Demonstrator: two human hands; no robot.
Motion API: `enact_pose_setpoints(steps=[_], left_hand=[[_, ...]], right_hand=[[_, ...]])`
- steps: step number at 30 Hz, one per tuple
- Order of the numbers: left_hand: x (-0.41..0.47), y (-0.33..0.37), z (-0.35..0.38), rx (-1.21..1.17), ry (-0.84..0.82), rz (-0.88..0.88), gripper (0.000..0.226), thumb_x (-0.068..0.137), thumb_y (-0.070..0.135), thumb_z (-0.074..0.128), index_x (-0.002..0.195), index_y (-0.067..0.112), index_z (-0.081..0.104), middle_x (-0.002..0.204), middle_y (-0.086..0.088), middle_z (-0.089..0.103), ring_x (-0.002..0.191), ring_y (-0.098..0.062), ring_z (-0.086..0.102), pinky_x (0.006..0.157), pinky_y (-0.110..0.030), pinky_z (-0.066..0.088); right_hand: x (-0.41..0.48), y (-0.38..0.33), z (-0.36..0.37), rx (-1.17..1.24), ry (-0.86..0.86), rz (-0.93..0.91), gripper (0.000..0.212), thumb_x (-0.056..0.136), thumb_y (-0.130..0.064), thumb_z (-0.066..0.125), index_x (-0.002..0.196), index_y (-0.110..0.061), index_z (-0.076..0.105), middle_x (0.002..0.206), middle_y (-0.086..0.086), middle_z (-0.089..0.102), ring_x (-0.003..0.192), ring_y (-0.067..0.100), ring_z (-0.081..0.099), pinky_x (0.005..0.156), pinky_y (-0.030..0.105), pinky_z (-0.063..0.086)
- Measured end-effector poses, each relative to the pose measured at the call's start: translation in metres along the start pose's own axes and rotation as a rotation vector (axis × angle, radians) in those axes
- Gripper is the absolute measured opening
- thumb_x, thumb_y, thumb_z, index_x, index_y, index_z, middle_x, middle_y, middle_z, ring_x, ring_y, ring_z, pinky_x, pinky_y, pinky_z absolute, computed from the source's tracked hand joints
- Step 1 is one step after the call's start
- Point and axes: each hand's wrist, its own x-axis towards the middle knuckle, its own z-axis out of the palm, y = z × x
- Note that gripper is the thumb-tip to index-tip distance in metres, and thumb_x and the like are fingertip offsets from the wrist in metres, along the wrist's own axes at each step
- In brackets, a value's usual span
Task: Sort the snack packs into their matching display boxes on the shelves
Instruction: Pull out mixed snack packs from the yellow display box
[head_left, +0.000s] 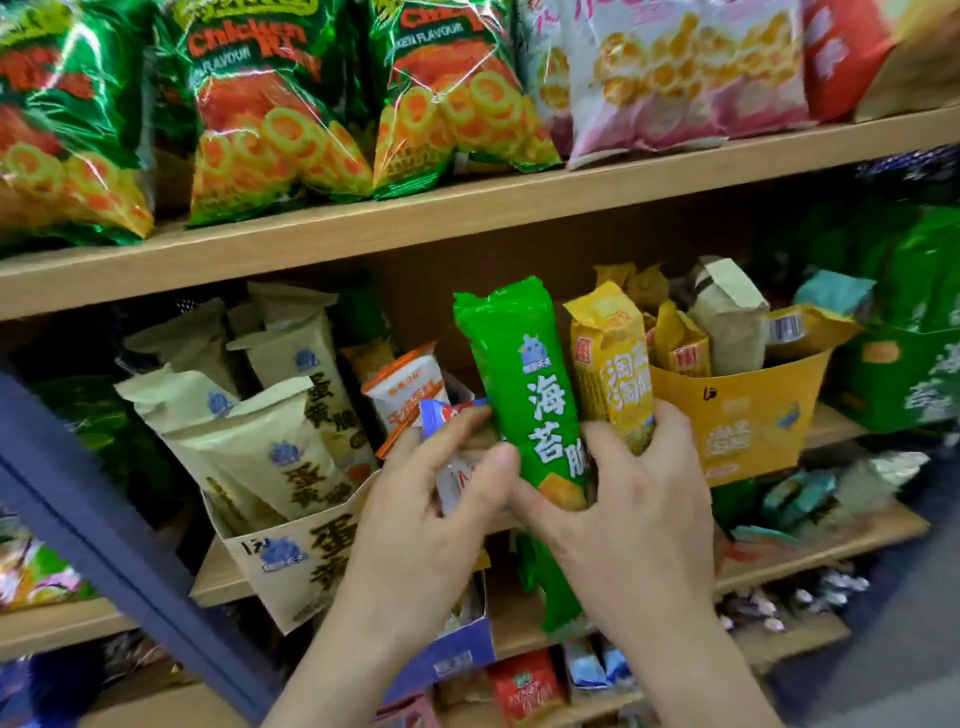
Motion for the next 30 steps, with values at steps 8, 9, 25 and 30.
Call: enact_pose_setpoints(steps=[8,9,25,30], left_hand=[[-0.006,0.006,0.005,-0.133,0.207,-0.059,0.039,0.066,0.062,0.071,0.101,0.043,0.069,0.102,0.0,0.072,0.094,-0.018,0.07,0.084,-0.047,0.056],[-0.011,0.008,-0.002,-0.153,0.236,-0.046,0.038,0.067,0.06,0.074,0.099,0.04,0.07,0.1,0.0,0.073,0.092,-0.016,0.07,0.081,-0.042,0.057],[-0.057,0.01,-0.097,-0.317,0.392,-0.043,0.03,0.07,0.023,0.08,0.095,0.019,0.065,0.079,0.008,0.075,0.064,-0.007,0.071,0.049,-0.018,0.054],[-0.056,0.002,-0.098,-0.416,0.336,-0.042,0.06,0.037,0.071,0.086,0.085,0.037,0.075,0.088,0.002,0.076,0.077,-0.016,0.073,0.06,-0.027,0.058]], right_hand=[[0.001,0.0,-0.015,0.366,-0.511,-0.051,0.051,0.065,-0.081,0.06,0.102,-0.046,0.064,0.12,-0.019,0.035,0.108,0.004,0.05,0.084,0.021,0.047],[0.007,0.004,-0.021,0.504,-0.64,-0.013,0.045,0.065,-0.08,0.062,0.1,-0.052,0.064,0.118,-0.028,0.036,0.108,-0.008,0.047,0.082,0.008,0.042],[0.036,-0.049,0.005,0.899,-0.28,-0.249,0.048,0.092,-0.007,0.066,0.114,-0.049,0.059,0.116,-0.004,0.041,0.101,0.009,0.059,0.076,0.033,0.06],[0.024,-0.052,-0.008,1.002,-0.333,-0.211,0.015,0.093,-0.018,0.064,0.095,-0.031,0.071,0.112,-0.002,0.043,0.098,-0.007,0.058,0.063,0.01,0.054]])
